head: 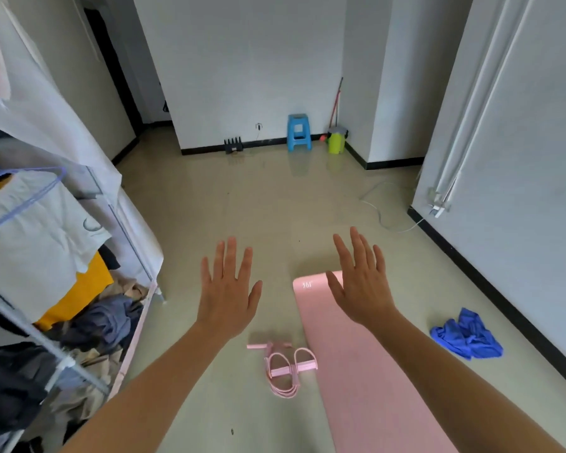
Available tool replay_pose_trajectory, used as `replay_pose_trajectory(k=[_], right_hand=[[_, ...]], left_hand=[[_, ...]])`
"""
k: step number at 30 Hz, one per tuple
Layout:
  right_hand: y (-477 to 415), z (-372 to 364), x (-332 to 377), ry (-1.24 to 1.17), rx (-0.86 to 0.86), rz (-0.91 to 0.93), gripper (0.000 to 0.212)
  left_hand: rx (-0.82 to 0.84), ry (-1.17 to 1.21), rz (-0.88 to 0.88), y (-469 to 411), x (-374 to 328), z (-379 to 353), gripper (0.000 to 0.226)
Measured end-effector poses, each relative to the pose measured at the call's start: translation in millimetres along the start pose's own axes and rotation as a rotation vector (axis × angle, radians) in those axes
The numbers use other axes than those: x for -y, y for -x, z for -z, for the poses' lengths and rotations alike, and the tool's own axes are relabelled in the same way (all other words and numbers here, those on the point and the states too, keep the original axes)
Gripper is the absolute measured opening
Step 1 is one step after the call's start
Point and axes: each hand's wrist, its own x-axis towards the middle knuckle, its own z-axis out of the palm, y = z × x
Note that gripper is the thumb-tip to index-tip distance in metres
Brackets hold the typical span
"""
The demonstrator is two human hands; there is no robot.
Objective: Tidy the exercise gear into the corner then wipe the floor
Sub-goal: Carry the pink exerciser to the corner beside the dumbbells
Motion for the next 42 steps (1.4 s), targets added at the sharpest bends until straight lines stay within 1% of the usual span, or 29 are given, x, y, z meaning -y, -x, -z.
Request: replay_pose_trajectory(k=[5,9,12,14,18,20,22,25,28,30,33,37,38,39,40,42], right_hand=[[-79,-97,-33,-0.016,0.042,-0.122,0.072],[-142,-170,-51,-0.060,0.166,-0.272,0.075],[-185,-213,-60,-0.062,0.244,-0.321,0.075],[-207,-235,-60,-0.062,0.298,-0.355,0.075],[-234,-284,-56,-0.046,0.367,-0.396,0.073],[-235,-319,-56,-0.030,0.400,-0.431,0.073],[-225,-360,-56,-0.001,0.461,-0.482,0.072],[-194,-428,-52,-0.007,0.542,-0.630,0.072],[-153,-502,-43,-0.043,0.622,-0.768,0.073],[-121,-558,-37,-0.072,0.693,-0.827,0.073],[-66,-653,-27,-0.139,0.794,-0.922,0.074],[17,-781,-7,-0.218,0.893,-0.973,0.073],[35,-810,-2,-0.239,0.904,-1.002,0.073],[51,-836,2,-0.260,0.907,-1.045,0.073],[65,-861,6,-0.283,0.907,-1.097,0.074],[89,-905,9,-0.326,0.905,-1.202,0.075]], left_hand=[[0.107,-0.053,-0.084,-107,22,-98,0.067],[0.221,-0.084,-0.154,-185,41,-168,0.067],[0.263,-0.078,-0.218,-235,55,-208,0.065],[0.309,-0.052,-0.222,-261,65,-227,0.066],[0.367,-0.008,-0.280,-298,87,-278,0.067],[0.401,0.004,-0.335,-315,99,-322,0.064],[0.469,0.032,-0.383,-324,105,-374,0.066],[0.610,0.046,-0.461,-319,110,-462,0.069],[0.741,0.046,-0.534,-295,108,-551,0.067],[0.814,0.054,-0.593,-272,104,-612,0.065],[0.942,0.085,-0.633,-228,93,-709,0.061],[1.075,0.079,-0.719,-152,87,-836,0.059],[1.119,0.078,-0.694,-133,86,-863,0.059],[1.160,0.100,-0.630,-116,85,-889,0.058],[1.203,0.142,-0.530,-100,83,-913,0.056],[1.269,0.241,-0.238,-74,77,-955,0.053]])
